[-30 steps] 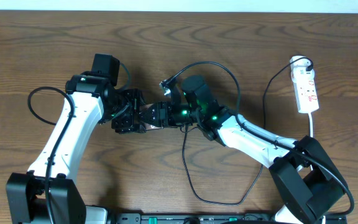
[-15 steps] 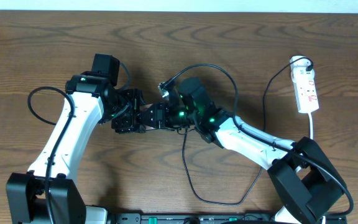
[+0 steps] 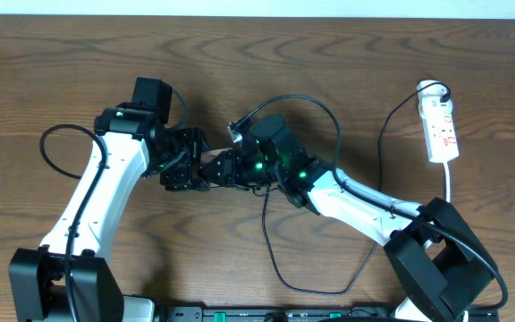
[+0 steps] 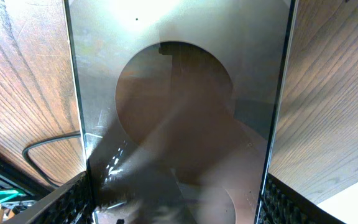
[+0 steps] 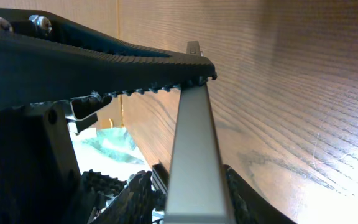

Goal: Plug charger to phone and switch on socket
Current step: 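Grasp the phone's edge with the right gripper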

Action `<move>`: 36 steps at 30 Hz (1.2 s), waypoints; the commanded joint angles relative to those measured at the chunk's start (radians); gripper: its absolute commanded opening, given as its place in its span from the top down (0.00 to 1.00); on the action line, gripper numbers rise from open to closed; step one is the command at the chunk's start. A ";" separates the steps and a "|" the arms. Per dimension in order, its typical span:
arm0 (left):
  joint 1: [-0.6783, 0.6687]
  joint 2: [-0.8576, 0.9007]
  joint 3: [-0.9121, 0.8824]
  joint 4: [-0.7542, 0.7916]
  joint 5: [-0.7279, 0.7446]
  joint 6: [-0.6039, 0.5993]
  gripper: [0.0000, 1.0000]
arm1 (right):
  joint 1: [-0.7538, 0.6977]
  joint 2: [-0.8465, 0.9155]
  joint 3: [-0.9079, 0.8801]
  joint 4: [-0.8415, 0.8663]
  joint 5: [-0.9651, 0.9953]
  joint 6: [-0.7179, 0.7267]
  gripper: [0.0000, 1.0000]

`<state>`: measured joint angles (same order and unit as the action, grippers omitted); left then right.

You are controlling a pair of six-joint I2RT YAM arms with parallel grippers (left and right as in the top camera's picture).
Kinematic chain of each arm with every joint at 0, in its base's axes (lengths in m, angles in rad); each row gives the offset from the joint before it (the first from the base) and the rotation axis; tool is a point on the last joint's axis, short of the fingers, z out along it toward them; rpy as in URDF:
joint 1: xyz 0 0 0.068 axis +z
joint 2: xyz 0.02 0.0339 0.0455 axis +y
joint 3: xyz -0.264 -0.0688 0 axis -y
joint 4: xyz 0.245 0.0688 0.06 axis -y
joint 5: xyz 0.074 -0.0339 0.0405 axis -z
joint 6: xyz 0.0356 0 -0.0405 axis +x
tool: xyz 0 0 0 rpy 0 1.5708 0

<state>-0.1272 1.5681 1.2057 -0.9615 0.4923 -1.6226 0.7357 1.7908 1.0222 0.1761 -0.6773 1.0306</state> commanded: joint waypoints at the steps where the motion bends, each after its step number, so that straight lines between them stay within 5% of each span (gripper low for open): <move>1: -0.003 -0.025 0.022 -0.002 0.020 0.006 0.92 | 0.006 0.008 0.012 -0.005 0.013 0.001 0.69; 36: -0.033 -0.025 0.022 0.000 -0.019 0.013 0.92 | 0.006 0.008 0.012 -0.035 0.021 0.001 0.81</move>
<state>-0.1394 1.5681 1.2057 -0.9615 0.4900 -1.6215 0.7357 1.7908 1.0222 0.1444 -0.6598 1.0309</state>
